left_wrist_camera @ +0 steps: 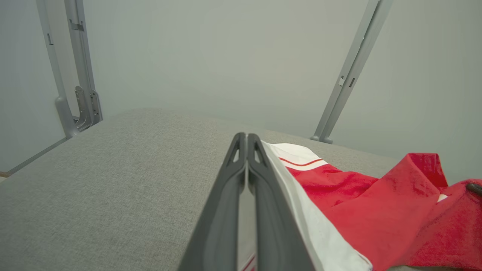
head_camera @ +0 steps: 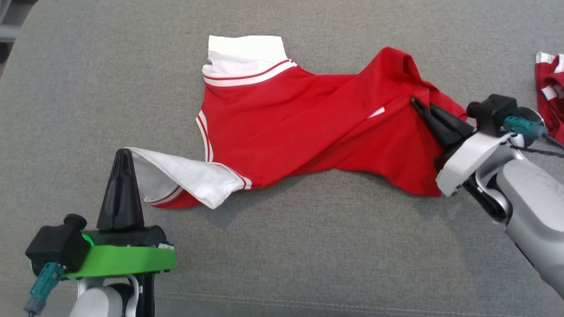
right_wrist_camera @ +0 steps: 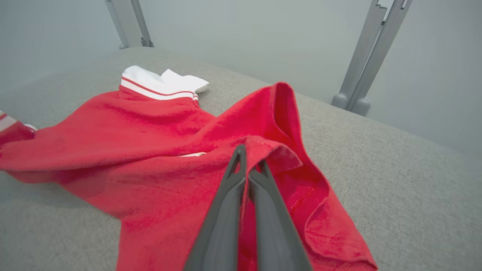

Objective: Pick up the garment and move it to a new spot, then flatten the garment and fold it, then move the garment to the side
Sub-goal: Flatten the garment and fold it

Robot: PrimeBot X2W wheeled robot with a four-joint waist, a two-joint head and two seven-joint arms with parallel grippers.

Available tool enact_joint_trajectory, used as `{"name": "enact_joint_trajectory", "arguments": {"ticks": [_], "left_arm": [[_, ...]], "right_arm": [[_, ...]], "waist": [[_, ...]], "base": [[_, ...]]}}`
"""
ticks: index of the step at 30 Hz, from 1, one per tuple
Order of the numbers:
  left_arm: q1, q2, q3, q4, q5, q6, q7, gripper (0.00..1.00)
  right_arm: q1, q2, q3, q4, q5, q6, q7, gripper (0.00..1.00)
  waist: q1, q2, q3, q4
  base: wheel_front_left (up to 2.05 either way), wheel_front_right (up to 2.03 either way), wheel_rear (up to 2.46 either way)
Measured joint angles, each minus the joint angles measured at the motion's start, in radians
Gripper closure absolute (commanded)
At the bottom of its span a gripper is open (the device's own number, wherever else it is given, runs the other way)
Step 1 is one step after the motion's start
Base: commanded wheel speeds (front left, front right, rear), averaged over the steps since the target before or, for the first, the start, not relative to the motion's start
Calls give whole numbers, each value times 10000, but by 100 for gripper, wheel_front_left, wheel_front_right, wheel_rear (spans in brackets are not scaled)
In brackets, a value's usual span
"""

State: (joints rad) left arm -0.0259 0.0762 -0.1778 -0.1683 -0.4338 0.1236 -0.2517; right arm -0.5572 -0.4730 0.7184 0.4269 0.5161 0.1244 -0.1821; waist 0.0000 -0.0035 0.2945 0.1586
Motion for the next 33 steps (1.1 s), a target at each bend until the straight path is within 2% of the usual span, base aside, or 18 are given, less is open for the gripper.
{"name": "enact_joint_trajectory", "arguments": {"ticks": [6,16,20,27,29,33], "left_arm": [[-661,151,376,-155,280,0,-2,100],[-1558,773,1319,-1068,734,0,-48,100],[-1600,953,1565,-1440,857,0,-56,100],[-1620,1097,1789,-2472,888,0,-58,100],[-1716,1290,1824,-2941,955,0,-56,100],[-2356,1693,1852,-3726,1049,-92,174,100]], "right_arm": [[-170,-42,-949,-951,479,0,-723,100],[60,-332,-2011,-2938,767,-17,-740,100],[307,-347,-2740,-4017,821,-52,-736,100],[515,-516,-4387,-6121,644,-485,-740,100],[710,-660,-4853,-6713,610,-642,-740,100],[1018,-972,-5513,-7547,644,-752,-757,100]], "waist": [[0,0,-307,-292],[0,0,-1138,-880],[0,0,-1522,-1168],[0,0,-2150,-1697],[0,0,-2283,-1850],[0,1,-2422,-2095]], "base": [[0,0,0],[0,0,0],[0,0,0],[0,0,0],[0,0,0],[0,0,0]]}}
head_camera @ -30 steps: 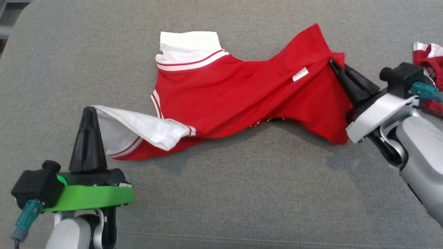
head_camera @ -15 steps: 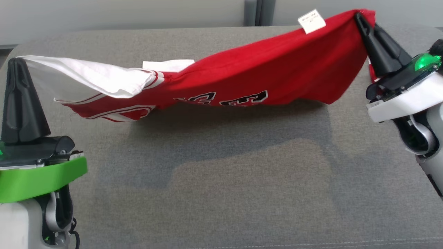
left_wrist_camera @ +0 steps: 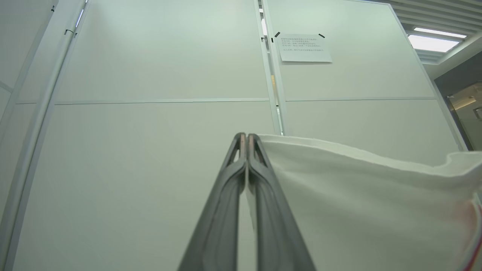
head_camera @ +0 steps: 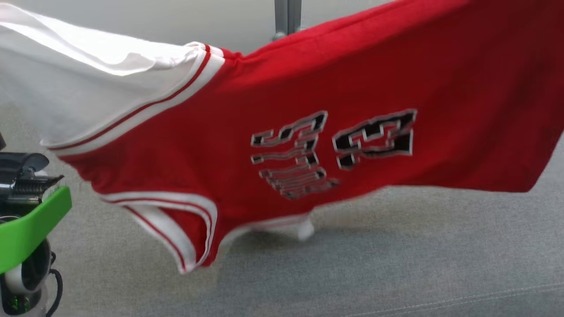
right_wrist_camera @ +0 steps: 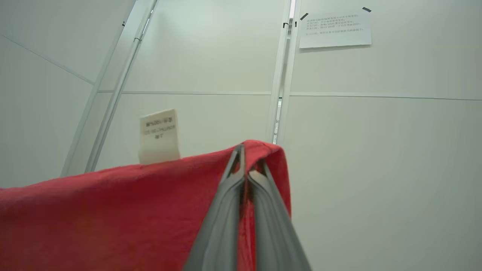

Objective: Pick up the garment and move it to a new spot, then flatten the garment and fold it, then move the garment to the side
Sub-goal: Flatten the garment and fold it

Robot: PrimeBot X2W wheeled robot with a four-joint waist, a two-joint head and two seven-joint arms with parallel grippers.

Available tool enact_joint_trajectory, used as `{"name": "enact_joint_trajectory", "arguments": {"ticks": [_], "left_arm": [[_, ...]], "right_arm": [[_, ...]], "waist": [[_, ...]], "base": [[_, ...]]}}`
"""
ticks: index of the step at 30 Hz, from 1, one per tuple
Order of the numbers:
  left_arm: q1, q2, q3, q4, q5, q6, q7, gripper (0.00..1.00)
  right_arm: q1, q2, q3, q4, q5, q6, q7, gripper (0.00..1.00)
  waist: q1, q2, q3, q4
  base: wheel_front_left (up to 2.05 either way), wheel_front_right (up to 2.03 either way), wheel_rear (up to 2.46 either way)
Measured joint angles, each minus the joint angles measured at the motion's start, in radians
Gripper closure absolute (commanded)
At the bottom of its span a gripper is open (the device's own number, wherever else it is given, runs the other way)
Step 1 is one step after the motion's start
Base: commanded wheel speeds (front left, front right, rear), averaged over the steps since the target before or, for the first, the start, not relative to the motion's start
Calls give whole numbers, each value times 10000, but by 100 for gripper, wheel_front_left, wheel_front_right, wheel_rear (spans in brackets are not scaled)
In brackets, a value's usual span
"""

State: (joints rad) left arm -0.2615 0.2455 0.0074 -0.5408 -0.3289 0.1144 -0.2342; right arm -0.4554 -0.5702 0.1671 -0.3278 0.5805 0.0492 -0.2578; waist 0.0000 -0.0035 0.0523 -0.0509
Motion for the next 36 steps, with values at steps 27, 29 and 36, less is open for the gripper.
{"name": "enact_joint_trajectory", "arguments": {"ticks": [27,29,36], "left_arm": [[-4324,-111,-899,4169,-1005,-443,2853,100],[-3084,-504,-978,4493,-1225,-412,2849,100],[-178,-1883,-1344,5823,-1699,-261,2069,100]], "right_arm": [[-3439,683,2788,4809,-165,405,2165,100],[-2612,711,3323,5298,-165,514,2249,100],[-809,978,4167,6654,-242,646,1799,100]], "waist": [[1,0,1864,634],[1,-1,2025,666],[1,0,2651,818]], "base": [[0,0,0],[0,0,0],[0,0,0]]}}
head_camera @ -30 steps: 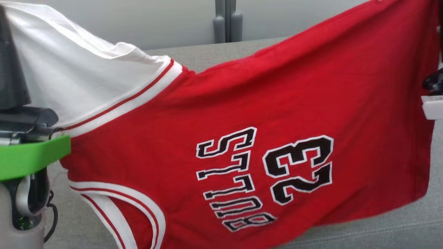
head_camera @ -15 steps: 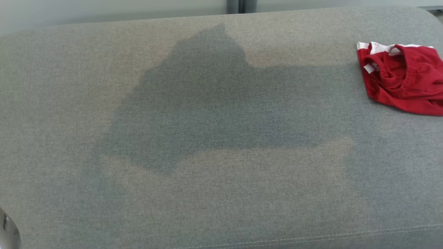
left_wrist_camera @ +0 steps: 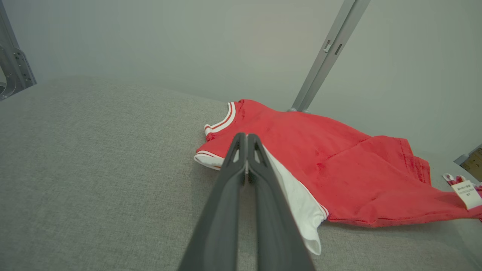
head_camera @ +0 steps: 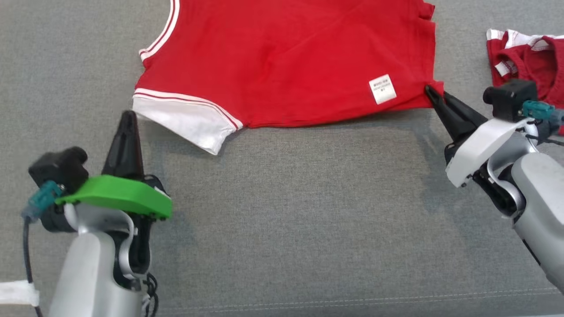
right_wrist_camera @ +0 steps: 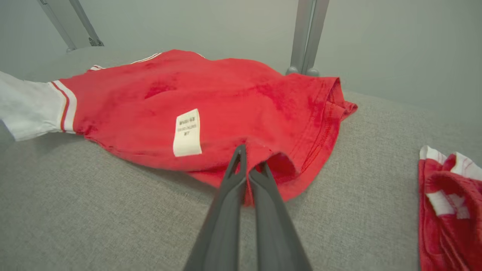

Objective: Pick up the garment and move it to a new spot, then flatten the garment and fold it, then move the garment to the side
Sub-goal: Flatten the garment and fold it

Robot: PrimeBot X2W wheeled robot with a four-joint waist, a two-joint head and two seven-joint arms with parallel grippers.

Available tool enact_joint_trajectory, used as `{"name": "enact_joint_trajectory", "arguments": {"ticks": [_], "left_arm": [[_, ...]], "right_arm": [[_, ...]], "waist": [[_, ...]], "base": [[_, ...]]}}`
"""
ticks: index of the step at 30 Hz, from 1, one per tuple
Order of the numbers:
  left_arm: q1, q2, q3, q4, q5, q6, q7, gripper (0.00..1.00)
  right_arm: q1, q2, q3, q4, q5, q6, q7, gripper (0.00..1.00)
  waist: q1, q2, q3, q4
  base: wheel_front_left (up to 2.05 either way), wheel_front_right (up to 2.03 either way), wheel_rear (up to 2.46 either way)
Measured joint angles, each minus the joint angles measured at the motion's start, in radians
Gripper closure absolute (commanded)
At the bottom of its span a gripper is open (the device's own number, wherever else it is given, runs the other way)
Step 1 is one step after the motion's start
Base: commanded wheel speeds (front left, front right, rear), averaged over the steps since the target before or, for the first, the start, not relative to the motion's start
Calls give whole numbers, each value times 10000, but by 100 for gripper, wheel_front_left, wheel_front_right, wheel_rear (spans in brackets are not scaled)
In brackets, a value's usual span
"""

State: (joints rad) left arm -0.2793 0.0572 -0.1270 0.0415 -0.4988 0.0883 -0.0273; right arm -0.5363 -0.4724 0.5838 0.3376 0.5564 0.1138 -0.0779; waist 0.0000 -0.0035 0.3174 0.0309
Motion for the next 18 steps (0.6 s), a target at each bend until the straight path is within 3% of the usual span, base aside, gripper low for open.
{"name": "enact_joint_trajectory", "arguments": {"ticks": [3,9,18], "left_arm": [[285,-339,59,362,-230,0,-633,100],[292,-52,297,414,-244,-117,-1551,100],[1821,-42,171,589,-190,-282,-2054,100]], "right_arm": [[127,96,-54,284,-12,0,-598,100],[125,203,-497,309,2,2,-1685,100],[1570,-192,-119,305,-537,6,-1766,100]], "waist": [[0,0,144,161],[0,0,73,358],[0,0,-668,452]], "base": [[0,0,0],[0,0,0],[0,0,0]]}}
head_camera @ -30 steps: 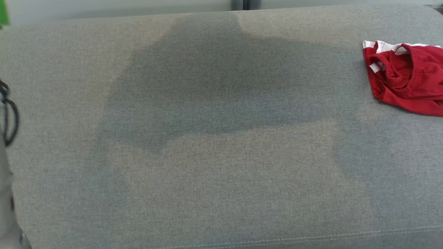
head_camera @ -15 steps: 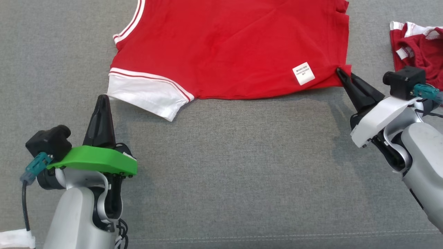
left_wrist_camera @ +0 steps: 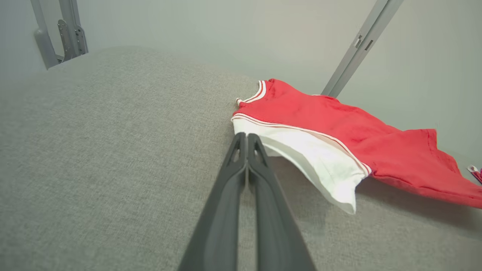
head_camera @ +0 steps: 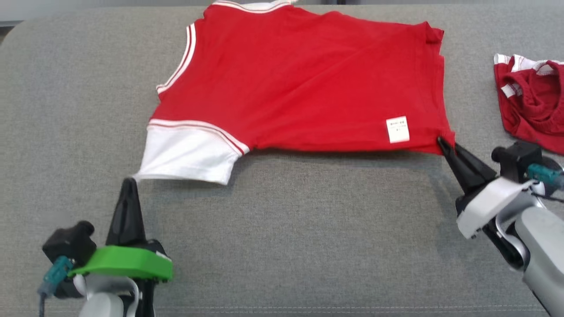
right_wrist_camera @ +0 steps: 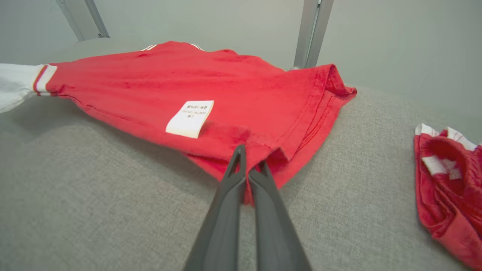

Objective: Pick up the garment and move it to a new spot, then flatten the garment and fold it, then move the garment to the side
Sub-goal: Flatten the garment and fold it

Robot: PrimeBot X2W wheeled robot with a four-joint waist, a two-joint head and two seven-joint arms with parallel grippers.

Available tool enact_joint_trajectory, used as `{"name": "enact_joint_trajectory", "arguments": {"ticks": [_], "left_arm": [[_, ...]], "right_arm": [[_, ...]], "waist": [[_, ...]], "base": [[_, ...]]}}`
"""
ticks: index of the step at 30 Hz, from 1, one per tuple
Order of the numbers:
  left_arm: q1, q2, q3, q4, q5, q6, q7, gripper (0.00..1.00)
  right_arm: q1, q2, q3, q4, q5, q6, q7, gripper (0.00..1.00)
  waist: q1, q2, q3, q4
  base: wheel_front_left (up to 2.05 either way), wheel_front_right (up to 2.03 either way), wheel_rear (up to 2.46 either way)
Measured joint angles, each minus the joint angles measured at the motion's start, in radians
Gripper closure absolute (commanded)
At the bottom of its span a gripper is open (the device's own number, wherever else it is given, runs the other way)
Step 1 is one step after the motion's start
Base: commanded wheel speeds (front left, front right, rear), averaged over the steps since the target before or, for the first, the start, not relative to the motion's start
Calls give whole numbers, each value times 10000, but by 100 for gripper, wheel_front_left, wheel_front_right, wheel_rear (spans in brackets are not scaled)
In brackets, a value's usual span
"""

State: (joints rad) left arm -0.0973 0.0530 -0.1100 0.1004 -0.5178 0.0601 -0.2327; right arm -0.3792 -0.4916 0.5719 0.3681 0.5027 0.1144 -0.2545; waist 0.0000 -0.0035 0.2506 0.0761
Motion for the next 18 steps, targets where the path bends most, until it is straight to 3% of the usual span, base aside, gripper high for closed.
{"name": "enact_joint_trajectory", "arguments": {"ticks": [6,10,18], "left_arm": [[1199,-44,-539,159,-69,-150,-2,100],[1804,-44,-811,77,-69,-190,-46,100],[2912,-15,-1233,-71,-65,-328,-56,100]], "right_arm": [[1450,-142,-71,25,-98,-23,0,100],[2321,-151,-487,-136,-44,-362,0,100],[3549,82,-527,36,102,-382,0,100]], "waist": [[0,0,-574,159],[0,0,-915,348],[0,0,-1415,593]], "base": [[0,0,0],[0,0,0],[0,0,0]]}}
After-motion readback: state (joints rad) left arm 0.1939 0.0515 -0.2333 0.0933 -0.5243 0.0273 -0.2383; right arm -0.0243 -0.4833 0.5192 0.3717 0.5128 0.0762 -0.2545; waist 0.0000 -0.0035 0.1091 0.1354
